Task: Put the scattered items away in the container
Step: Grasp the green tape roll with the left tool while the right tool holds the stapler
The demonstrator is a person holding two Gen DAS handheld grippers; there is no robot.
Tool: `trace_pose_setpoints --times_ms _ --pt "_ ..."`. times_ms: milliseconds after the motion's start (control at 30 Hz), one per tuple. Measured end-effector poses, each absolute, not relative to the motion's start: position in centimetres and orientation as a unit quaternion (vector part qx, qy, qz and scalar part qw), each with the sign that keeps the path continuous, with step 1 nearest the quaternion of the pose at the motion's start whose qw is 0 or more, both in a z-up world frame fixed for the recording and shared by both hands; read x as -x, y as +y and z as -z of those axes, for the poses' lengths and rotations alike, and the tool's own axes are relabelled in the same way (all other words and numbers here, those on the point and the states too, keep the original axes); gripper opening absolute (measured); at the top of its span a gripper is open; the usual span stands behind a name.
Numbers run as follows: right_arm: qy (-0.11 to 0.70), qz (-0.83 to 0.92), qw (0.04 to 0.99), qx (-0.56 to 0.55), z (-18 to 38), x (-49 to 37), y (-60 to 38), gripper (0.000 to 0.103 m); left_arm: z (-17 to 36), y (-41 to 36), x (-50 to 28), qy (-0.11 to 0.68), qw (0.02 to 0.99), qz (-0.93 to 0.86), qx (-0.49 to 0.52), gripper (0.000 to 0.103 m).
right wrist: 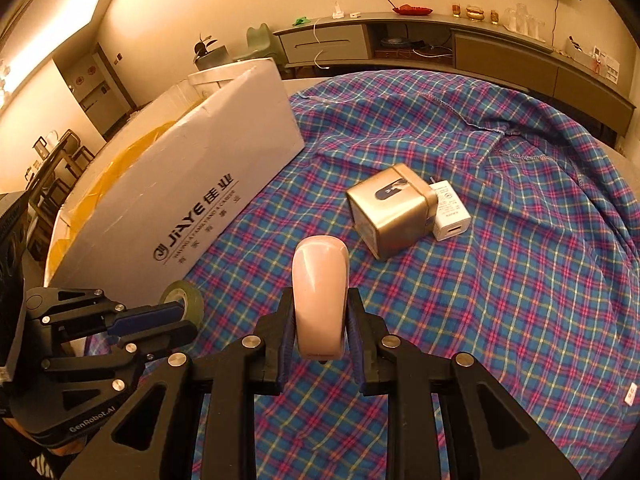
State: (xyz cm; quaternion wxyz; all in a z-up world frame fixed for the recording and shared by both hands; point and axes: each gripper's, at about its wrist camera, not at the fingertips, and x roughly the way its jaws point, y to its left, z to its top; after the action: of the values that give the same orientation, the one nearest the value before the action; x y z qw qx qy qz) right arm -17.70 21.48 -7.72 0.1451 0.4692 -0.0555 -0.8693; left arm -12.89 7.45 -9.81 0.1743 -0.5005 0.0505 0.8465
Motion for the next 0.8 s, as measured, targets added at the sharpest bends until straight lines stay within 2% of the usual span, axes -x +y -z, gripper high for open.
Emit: trace_pose_setpoints --times_ms 800 --pt "-0.037 0.877 0.143 -0.457 7.7 8.2 17.9 0.025 7.0 4.1 5.7 0.017 0.182 -0.861 0.474 0.014"
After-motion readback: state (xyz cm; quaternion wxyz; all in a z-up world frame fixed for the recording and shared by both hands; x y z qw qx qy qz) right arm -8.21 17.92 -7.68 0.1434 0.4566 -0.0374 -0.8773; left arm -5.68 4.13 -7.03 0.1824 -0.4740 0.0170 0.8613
